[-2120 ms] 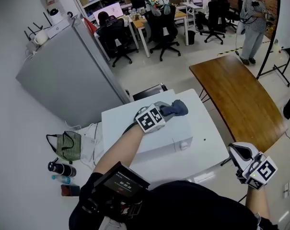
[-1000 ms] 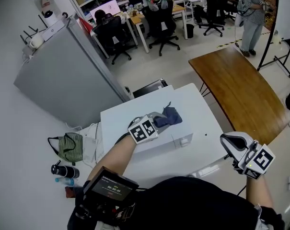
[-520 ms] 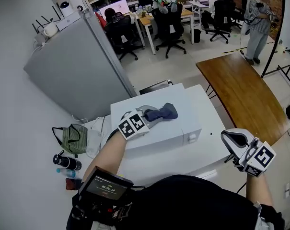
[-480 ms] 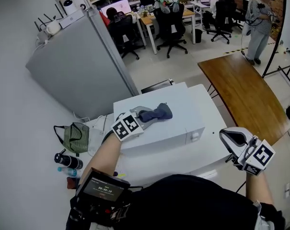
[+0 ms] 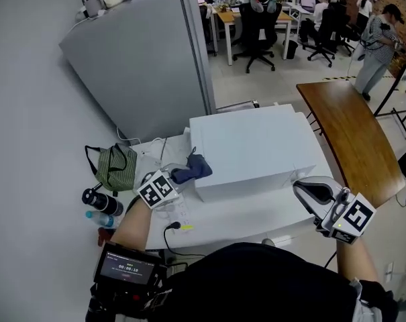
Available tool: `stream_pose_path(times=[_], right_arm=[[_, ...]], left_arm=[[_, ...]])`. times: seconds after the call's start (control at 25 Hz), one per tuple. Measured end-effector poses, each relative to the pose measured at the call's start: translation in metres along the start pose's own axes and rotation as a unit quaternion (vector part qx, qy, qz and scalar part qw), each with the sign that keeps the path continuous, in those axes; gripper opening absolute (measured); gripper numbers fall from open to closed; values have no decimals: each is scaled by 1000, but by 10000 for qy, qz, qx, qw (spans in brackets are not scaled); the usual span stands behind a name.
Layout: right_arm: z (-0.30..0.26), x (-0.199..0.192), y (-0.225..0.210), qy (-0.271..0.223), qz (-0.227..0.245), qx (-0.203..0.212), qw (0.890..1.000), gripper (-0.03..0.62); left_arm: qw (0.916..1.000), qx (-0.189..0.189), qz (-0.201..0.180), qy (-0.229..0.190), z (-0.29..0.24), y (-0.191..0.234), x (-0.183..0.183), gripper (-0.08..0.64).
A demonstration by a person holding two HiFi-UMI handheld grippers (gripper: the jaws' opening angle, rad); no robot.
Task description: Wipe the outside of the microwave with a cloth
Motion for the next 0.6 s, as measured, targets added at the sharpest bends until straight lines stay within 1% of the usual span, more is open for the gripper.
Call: stream_pose_path(times=[0.12, 0.24, 0.32, 0.4, 0.52, 0.6], right_arm=[[24, -3, -9, -30, 90, -176, 9998, 5], [71, -13, -22, -146, 38, -333, 9993, 5], [112, -23, -31, -186, -11, -436, 9989, 5], [160, -32, -44, -245, -25, -644, 9976, 5], [229, -47, -57, -342, -168, -1061, 9936, 5], [266, -58, -57, -339, -328, -1330, 9900, 5]], left_arm=[[9998, -34, -152, 108, -14, -3, 23, 54], [9987, -211, -426, 204, -55, -24, 69, 54], [9976, -343, -577, 184, -94, -43, 110, 54], [9961, -499, -727, 105, -140, -63, 159, 54], [9925, -755, -962, -17, -207, -94, 231, 54], [9893, -900, -1147, -66, -241, -113, 270, 54]])
Point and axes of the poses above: the fingertips, and each gripper's own axes: z backward along the fingers, y to its left, x out of its top, the point moved 10 cm from there along z, backward along the fingers, and after that the axes turned 14 degrees about x, right-handed, at the moved point
